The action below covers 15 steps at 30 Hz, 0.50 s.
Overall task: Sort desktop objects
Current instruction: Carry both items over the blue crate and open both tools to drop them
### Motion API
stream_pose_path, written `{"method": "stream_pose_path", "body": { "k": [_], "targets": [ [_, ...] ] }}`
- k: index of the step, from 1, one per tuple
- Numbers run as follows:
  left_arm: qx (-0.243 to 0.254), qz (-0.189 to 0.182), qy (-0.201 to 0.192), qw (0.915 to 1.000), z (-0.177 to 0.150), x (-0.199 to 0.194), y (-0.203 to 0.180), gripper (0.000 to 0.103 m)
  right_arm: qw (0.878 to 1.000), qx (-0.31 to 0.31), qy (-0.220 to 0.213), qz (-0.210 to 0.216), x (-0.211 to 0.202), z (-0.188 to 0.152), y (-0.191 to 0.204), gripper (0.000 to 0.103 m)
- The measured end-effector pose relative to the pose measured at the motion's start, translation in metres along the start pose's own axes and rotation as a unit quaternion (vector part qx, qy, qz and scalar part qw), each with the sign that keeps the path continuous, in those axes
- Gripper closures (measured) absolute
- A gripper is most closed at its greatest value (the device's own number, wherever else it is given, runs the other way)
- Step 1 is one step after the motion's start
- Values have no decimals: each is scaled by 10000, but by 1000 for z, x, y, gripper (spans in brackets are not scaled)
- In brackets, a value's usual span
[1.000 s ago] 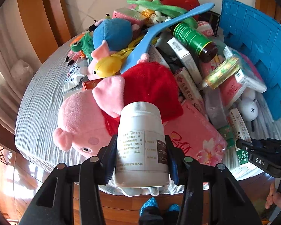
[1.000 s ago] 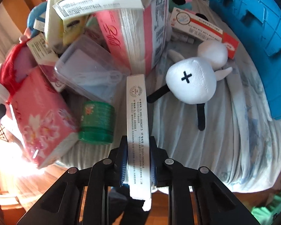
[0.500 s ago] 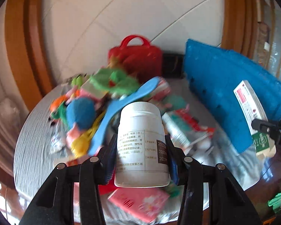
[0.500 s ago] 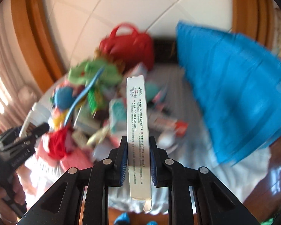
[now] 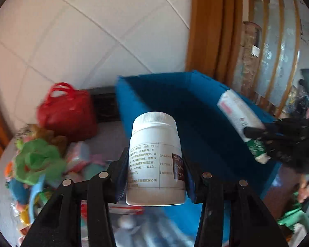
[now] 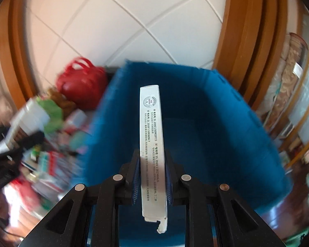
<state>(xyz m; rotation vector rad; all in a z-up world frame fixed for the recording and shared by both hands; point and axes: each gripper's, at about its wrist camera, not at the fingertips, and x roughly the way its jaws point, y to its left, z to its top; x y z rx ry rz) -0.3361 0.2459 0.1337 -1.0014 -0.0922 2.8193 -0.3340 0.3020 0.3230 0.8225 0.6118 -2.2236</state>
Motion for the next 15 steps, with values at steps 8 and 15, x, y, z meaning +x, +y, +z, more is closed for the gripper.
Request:
{"method": "stream_pose_path", "body": {
  "k": [8, 15],
  "targets": [
    [252, 222, 2004, 9791, 62, 159, -101, 57, 9844, -654, 1631, 82, 106, 18, -124, 83],
    [385, 301, 3215, 9456, 41, 247, -138, 57, 9542, -798, 2844, 481, 177, -11, -162, 83]
  ]
}}
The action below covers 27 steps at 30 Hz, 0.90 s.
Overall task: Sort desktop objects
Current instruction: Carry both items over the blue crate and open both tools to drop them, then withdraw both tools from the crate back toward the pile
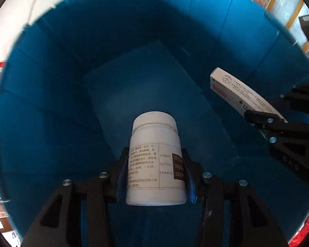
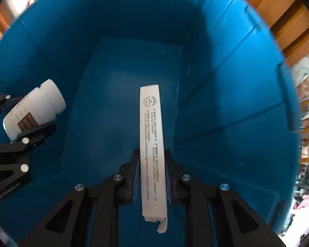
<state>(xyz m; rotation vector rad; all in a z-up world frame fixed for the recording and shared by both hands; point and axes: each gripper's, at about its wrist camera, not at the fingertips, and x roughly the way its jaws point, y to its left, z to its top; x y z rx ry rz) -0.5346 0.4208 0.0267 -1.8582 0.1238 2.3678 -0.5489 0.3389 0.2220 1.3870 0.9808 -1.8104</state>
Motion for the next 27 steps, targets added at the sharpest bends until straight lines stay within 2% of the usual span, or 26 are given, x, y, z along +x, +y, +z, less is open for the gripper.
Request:
{"method": "stream_pose_path", "body": {
  "k": [3, 8, 9, 13, 15, 17, 20, 22, 25, 26, 27],
  "targets": [
    [22, -66, 136, 9999, 4, 8, -9, 57, 9995, -137, 284, 3, 11, -4, -4, 82],
    [49, -33, 372, 9993, 4, 18, -20, 57, 9983, -302, 502, -36, 16, -8, -4, 82],
    [44, -33, 415, 9991, -5, 20, -13, 57, 9980, -330, 531, -55, 17, -9, -4, 82],
    [-37, 49, 492, 9988, -10, 23, -5, 56, 9974, -353, 626, 11, 19, -11, -9, 82],
    [-61, 75, 466, 9989, -8, 23, -3, 49, 9976, -387, 578, -13, 17, -13, -11, 82],
    [-91, 64, 420, 9991, -9, 19, -3, 38, 9977, -397, 555, -20, 14, -14, -8, 81],
    [-134, 52, 349, 9993, -9, 12, -3, 34, 9982, -371, 457, -92, 8, -15, -6, 63],
    [-161, 38, 255, 9995, -9, 2, -2, 34, 9984, -376, 381, -168, 6, -15, -6, 48],
    [-226, 15, -26, 9997, -9, -23, 1, 33, 9992, -341, 184, -128, -8, -14, -6, 32],
    [-257, 28, -127, 9996, -10, -32, 3, 30, 9995, -306, 48, -110, -18, -15, -6, 29],
    [-304, 40, -249, 9992, -12, -42, 5, 28, 9995, -299, -81, -102, -22, -14, -7, 22]
  ]
}}
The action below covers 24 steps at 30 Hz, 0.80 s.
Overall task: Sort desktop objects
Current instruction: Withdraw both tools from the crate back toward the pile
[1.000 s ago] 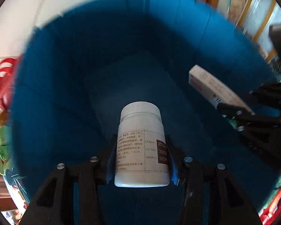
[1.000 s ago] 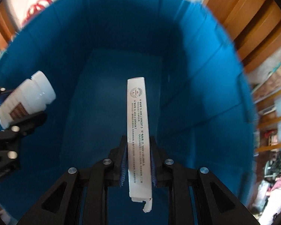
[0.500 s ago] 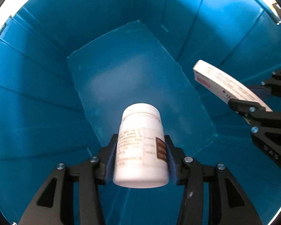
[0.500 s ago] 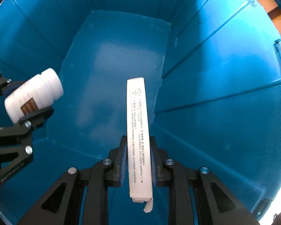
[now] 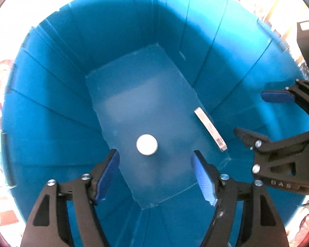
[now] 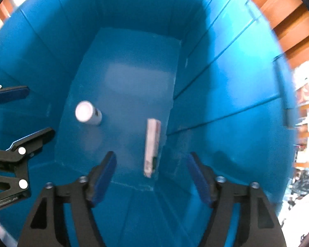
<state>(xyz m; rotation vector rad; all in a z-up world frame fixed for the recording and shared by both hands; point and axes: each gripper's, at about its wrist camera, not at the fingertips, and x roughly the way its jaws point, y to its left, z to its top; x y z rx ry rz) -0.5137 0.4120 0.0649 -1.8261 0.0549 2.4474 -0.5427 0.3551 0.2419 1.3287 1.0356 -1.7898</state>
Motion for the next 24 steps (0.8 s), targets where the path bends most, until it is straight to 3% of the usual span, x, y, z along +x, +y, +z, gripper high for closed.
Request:
{"method": "stream_pose_path", "body": {
  "k": [1, 3, 10, 15, 18, 24],
  "targets": [
    [-44, -18, -136, 9999, -3, -11, 2, 27, 9998, 27, -173, -4, -4, 4, -1, 12],
    [-116, -57, -449, 9989, -11, -35, 8, 26, 9980, 70, -622, -124, -30, -3, 2, 6],
    [-520, -4, -1516, 9871, -56, -103, 47, 23, 9852, 138, -1708, 102, -95, -27, 30, 0],
    [-791, 376, -2283, 9696, -106, -133, 93, 23, 9733, -4, -2286, 182, -121, -31, 72, 0],
    [-933, 462, -2419, 9647, -134, -134, 130, 23, 9658, -86, -2557, 424, -127, -30, 104, 0],
    [-1358, 1032, -2594, 9506, -209, -132, 231, 23, 9490, -165, -3022, 888, -137, -26, 188, 0]
  ]
}}
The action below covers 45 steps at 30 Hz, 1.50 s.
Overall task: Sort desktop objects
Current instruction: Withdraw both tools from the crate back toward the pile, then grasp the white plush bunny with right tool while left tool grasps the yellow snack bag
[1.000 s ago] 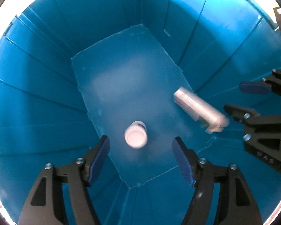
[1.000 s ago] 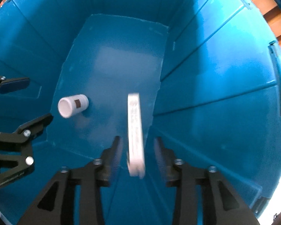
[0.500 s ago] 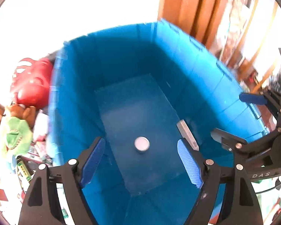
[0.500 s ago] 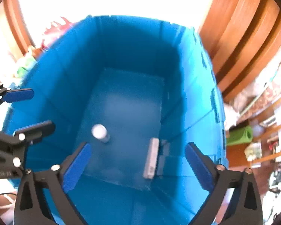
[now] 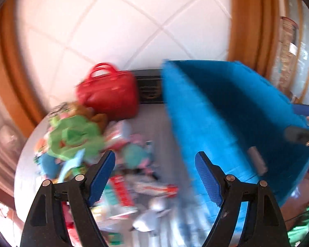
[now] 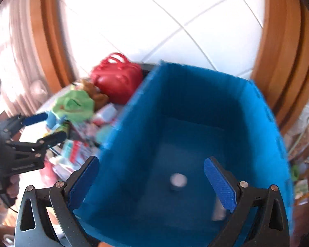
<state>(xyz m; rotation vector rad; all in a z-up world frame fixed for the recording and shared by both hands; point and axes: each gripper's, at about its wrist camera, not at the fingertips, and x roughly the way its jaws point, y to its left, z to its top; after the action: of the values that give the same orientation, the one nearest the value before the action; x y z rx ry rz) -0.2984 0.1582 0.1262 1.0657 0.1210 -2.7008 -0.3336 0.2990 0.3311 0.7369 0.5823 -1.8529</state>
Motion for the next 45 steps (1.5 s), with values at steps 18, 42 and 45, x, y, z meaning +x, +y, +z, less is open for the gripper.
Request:
{"method": "stream_pose_path", "body": {
  "k": [18, 42, 45],
  "targets": [
    [-144, 415, 754, 9962, -161, 71, 191, 23, 9989, 409, 0, 220, 114, -45, 194, 0],
    [240, -303, 870, 9955, -192, 129, 182, 92, 9713, 1563, 1780, -194, 273, -183, 214, 10],
    [230, -294, 798, 9961, -187, 123, 185, 93, 9684, 1592, 1906, -227, 288, -186, 214, 39]
  ]
}}
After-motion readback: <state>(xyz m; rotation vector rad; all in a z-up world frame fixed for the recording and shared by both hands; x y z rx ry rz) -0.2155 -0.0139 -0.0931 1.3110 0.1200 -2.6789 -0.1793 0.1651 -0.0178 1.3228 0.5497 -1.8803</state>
